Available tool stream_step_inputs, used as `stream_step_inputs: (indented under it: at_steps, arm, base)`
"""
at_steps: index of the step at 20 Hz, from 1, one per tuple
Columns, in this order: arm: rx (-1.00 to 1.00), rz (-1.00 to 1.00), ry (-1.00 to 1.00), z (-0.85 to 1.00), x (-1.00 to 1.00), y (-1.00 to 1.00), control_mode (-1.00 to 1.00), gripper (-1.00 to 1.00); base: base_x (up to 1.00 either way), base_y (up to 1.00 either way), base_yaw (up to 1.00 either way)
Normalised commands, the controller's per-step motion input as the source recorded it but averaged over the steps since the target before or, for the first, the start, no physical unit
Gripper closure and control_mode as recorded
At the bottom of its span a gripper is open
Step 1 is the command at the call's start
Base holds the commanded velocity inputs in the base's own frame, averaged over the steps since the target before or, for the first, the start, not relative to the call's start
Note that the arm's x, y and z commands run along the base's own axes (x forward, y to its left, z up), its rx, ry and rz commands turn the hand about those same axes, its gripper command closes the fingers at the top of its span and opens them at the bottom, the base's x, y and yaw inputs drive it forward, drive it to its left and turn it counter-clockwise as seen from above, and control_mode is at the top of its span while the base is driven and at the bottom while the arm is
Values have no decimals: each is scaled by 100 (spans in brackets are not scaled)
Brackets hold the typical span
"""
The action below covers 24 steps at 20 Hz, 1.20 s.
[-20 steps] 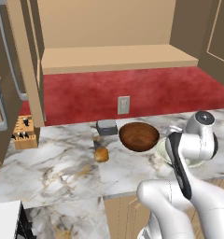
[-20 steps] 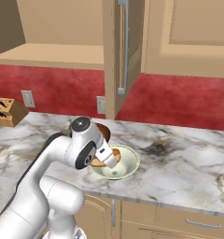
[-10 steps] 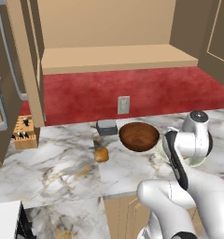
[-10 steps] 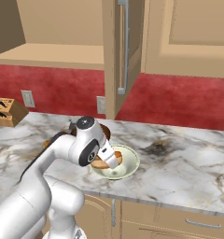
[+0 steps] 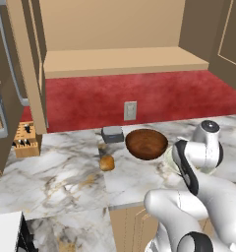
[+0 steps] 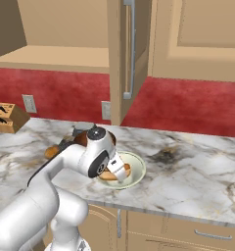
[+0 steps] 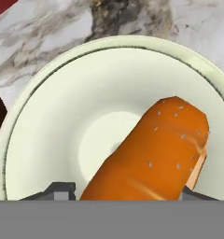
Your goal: Pick both bowls and place them on the counter. Then place the hotdog bun in one bowl and place the potato in the other bowl.
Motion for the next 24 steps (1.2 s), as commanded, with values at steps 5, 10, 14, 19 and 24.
stream_step_inputs:
  at_steps: [5, 10, 14, 19, 24]
  arm:
    - [5, 0, 0, -21, 1, -10, -100, 100]
    - [3, 0, 0, -11, 1, -11, -100, 100]
    - [0, 0, 0, -2, 7, -11, -100, 100]
    - [0, 0, 0, 0, 7, -12, -100, -100]
    - [0, 0, 0, 2, 0, -11, -100, -100]
  base:
    - [0, 0, 0]
    - [0, 0, 0]
    - [0, 0, 0]
    - [0, 0, 0]
    - [0, 0, 0]
